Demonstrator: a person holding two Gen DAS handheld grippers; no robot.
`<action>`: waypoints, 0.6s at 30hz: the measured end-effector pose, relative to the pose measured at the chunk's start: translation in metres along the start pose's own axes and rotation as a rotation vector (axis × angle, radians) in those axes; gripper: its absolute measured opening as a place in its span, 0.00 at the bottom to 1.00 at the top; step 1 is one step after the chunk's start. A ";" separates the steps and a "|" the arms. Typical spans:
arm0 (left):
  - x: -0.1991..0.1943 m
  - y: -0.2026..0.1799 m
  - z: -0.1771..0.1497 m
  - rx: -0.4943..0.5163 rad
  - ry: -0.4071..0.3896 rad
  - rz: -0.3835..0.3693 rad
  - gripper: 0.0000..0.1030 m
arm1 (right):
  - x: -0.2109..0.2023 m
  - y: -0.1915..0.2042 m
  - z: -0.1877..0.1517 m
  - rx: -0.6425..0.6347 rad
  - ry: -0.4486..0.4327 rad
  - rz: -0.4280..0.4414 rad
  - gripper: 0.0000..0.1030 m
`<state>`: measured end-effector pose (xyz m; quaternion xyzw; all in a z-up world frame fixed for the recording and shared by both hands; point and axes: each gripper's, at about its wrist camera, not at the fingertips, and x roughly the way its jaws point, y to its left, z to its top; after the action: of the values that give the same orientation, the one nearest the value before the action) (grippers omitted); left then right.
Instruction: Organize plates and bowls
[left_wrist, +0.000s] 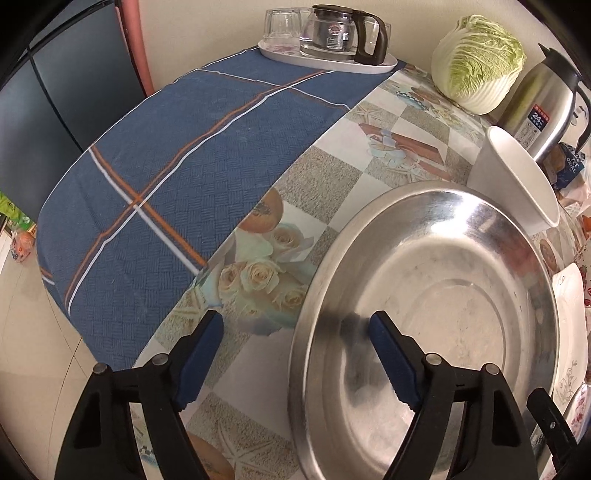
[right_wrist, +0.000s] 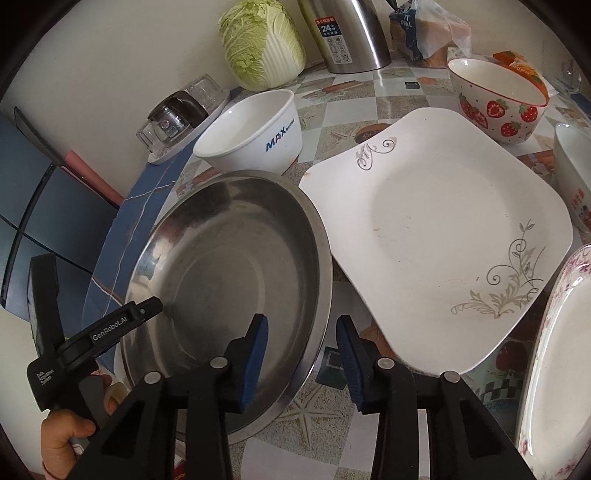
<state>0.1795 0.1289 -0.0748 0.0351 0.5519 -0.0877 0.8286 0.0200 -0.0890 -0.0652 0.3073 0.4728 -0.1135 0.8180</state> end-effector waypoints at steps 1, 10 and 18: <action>0.001 -0.002 0.002 0.007 -0.001 -0.003 0.80 | 0.002 -0.001 0.001 0.008 0.000 0.015 0.39; 0.008 -0.017 0.016 0.059 -0.016 -0.011 0.74 | 0.010 0.005 0.007 -0.012 -0.002 0.038 0.33; 0.012 -0.022 0.026 0.054 -0.041 -0.009 0.62 | 0.017 -0.008 0.013 0.027 0.005 0.086 0.09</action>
<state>0.2034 0.1025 -0.0755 0.0534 0.5324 -0.1070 0.8380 0.0348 -0.1015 -0.0779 0.3387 0.4595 -0.0842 0.8167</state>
